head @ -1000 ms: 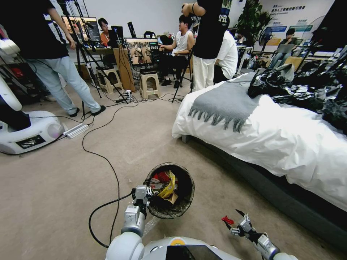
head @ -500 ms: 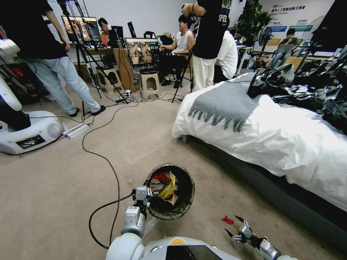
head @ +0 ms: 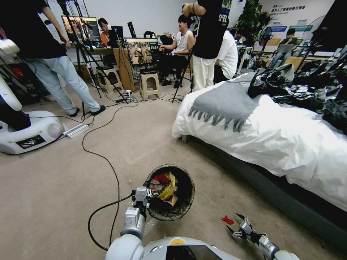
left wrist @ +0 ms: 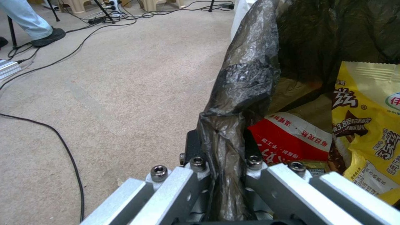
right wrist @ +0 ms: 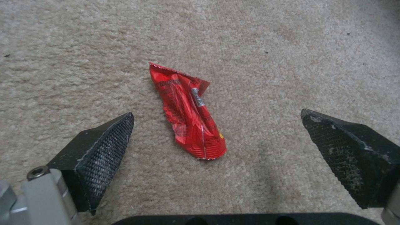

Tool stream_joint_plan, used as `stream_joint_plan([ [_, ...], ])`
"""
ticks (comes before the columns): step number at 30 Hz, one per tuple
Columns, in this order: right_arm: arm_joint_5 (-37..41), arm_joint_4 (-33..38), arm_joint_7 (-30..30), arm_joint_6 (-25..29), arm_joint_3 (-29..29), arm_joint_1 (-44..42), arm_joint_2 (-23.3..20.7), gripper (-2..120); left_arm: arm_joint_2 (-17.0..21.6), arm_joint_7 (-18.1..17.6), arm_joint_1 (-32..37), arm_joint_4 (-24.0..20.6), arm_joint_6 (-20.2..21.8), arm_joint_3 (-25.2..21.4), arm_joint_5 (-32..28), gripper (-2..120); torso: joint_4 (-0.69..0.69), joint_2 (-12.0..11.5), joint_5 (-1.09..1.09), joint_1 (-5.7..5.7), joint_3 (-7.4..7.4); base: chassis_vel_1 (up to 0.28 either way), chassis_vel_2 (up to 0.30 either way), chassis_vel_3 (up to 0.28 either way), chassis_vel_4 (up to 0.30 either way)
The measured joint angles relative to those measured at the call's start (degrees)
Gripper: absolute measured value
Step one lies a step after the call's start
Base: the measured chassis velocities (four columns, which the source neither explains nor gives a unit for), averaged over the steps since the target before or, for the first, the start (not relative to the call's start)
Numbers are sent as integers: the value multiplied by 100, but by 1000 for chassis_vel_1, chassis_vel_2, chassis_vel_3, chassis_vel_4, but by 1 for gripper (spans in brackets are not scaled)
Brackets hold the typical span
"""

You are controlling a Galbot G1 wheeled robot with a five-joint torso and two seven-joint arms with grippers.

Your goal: Pick up the trash bin, then pick up the garbage from the floor and place it into the trash bin.

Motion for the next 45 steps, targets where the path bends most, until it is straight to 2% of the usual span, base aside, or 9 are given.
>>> stream_joint_plan([
  [21, 38, -211, 195, -140, -252, 289, 188, 99, -6, -3, 50, 4, -16, 3, 26, 0, -1, 0, -4, 0, 0, 0, 0, 0, 0],
  [25, 57, -236, 225, -179, -303, 312, 199, 95, -29, -4, 51, 2, -19, 6, 31, 0, -1, 0, -5, 0, 0, 0, 0, 0, 0],
  [31, 60, -394, 217, -166, -342, 369, 246, 78, -32, -7, 52, -2, -21, 6, 33, 0, -3, 1, -6, 0, 0, 0, 0, 0, 0],
  [33, 60, -412, 209, -161, -346, 377, 248, 78, -34, -7, 53, -2, -22, 6, 33, 0, -3, 1, -5, 0, 0, 0, 0, 0, 0],
  [35, 60, -447, 191, -154, -357, 396, 262, 69, -41, -8, 59, -2, -23, 12, 35, 0, -2, 1, -5, 0, 0, 0, 0, 0, 0],
  [37, 60, -449, 190, -153, -359, 399, 264, 68, -41, -8, 60, -2, -23, 13, 35, 0, -2, 1, -5, -1, 0, 0, 0, 0, 0],
  [39, 59, -477, 173, -153, -368, 419, 282, 60, -44, -8, 62, -7, -24, 14, 37, 0, 0, 1, -3, 0, 0, 0, 0, 0, 0],
  [44, 58, -478, 158, -152, -372, 390, 278, 51, -40, -10, 64, -13, -24, 10, 36, 0, 1, 1, 1, 0, 0, 0, 0, 0, 0],
  [45, 58, -476, 149, -152, -372, 382, 271, 45, -39, -10, 62, -14, -25, 8, 36, 0, 2, 1, 2, 0, -1, 0, 0, 0, 0],
])
